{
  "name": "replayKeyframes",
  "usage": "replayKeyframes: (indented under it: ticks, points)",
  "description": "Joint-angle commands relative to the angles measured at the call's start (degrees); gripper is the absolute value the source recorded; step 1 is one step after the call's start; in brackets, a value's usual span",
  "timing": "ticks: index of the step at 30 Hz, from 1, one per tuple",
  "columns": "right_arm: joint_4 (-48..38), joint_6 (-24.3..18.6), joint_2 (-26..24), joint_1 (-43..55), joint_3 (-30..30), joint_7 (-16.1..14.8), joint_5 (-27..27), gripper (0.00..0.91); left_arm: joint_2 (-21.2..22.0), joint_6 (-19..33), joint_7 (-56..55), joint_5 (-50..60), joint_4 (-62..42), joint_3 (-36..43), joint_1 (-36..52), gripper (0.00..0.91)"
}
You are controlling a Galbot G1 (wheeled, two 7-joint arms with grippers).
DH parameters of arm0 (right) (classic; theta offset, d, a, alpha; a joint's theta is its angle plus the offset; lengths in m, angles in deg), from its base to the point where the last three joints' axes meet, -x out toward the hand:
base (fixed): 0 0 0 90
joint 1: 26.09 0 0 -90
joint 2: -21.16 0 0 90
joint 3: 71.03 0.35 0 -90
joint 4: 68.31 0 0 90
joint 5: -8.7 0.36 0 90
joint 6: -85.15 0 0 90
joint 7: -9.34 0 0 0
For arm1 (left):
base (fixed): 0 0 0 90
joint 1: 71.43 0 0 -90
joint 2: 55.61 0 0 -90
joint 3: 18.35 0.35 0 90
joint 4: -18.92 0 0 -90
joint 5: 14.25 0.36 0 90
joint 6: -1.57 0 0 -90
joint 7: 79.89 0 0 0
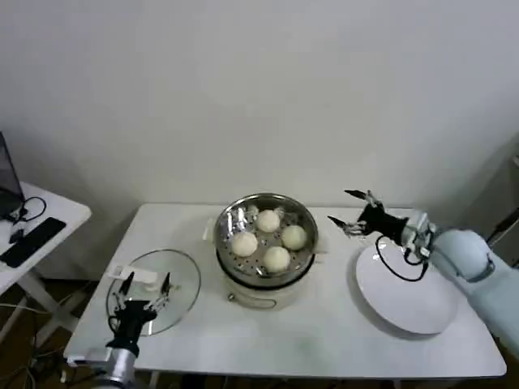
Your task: Take steamed baozi put them in steamer then cover it.
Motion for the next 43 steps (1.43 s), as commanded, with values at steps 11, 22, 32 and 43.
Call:
replayKeyframes:
  ticks: [11,22,32,43]
  points:
    - [2.47,-13.33,35.72,-37.33,46.30,0.51,-7.46,0.907,-0.84,-2.13,1.31,-1.54,0.44,-1.52,0.68,0.907]
    - [2.22,-14.08,40.05,-39.40,47.20,-1.30,-6.77,0.907,-0.97,-2.51,3.71,-1.79,0.79,-2.46,1.05,0.907]
    - [2.42,-14.26,41.30,-39.70,46.37,-2.64,-6.55,0.907,-0.70,-2.16,4.03,-1.02,0.78,-2.73,1.22,0.907]
    - [2.93,-14.03,41.90,-39.66,45.87,-3.40,-6.23,0.907,-0.70,-1.77,4.43,-0.61,0.73,-3.08,1.17,0.907]
